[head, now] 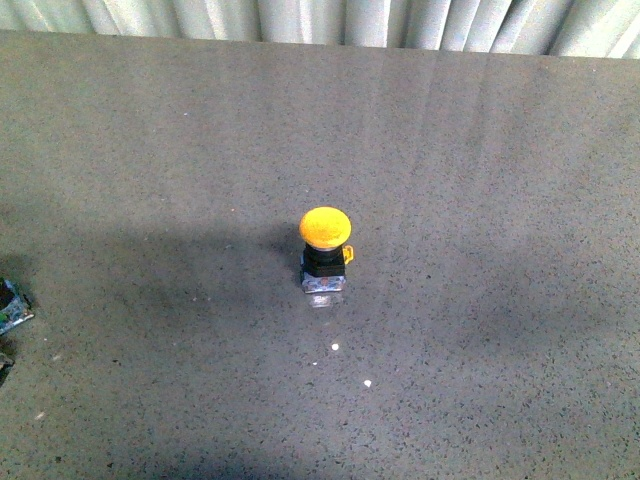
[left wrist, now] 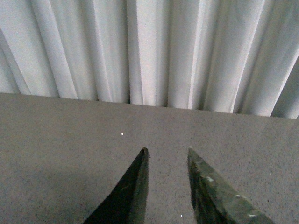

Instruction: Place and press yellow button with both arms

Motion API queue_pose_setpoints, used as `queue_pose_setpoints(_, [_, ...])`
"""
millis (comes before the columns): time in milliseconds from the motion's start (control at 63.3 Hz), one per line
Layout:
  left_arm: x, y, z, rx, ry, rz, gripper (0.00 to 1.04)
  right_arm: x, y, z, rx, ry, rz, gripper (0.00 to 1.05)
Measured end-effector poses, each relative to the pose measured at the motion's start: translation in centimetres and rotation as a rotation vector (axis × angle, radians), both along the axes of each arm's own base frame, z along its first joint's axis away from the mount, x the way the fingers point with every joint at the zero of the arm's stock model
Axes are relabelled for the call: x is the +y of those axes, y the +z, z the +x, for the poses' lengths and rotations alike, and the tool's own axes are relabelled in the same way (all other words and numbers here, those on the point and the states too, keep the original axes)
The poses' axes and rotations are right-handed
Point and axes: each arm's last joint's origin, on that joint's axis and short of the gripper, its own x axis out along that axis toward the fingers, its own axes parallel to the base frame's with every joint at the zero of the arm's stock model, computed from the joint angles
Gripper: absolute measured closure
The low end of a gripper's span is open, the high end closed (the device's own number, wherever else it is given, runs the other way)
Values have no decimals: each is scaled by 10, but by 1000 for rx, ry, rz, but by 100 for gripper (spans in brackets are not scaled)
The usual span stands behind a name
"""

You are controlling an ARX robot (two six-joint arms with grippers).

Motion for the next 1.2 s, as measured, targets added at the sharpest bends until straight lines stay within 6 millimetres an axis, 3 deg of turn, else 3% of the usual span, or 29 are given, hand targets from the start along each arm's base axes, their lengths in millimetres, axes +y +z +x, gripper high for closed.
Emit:
queue_pose_setpoints(32, [0, -4, -4, 10, 0, 2, 88, 0, -1, 1, 52, 0, 8, 9])
queue_pose_setpoints(79, [0, -7, -10, 15, 0, 3, 100, 0, 2, 3, 306, -4, 16, 9])
queue_pose_setpoints(142, [0, -9, -18, 6, -4, 6, 103, 0, 12, 20, 523, 0, 1, 9])
queue_pose_setpoints(332, [0, -15, -33, 10, -2, 6, 103, 17, 39, 78, 532, 86, -69, 9])
queue_pose_setpoints(584, [0, -25, -47, -2, -2, 6, 103, 83, 22, 148, 652, 267, -156, 9])
queue_pose_setpoints(711, [0, -26, -52, 5, -1, 6, 103, 116, 7, 171, 716, 309, -164, 30])
queue_pose_setpoints(853, [0, -24, -58, -5, -2, 6, 103, 138, -6, 183, 762, 321, -163, 53])
queue_pose_setpoints(1153, [0, -22, -67, -12, -1, 6, 103, 155, -16, 203, 801, 319, -130, 102])
queue_pose_setpoints(1200, [0, -22, -69, -13, -2, 6, 103, 157, -17, 204, 808, 333, -123, 103])
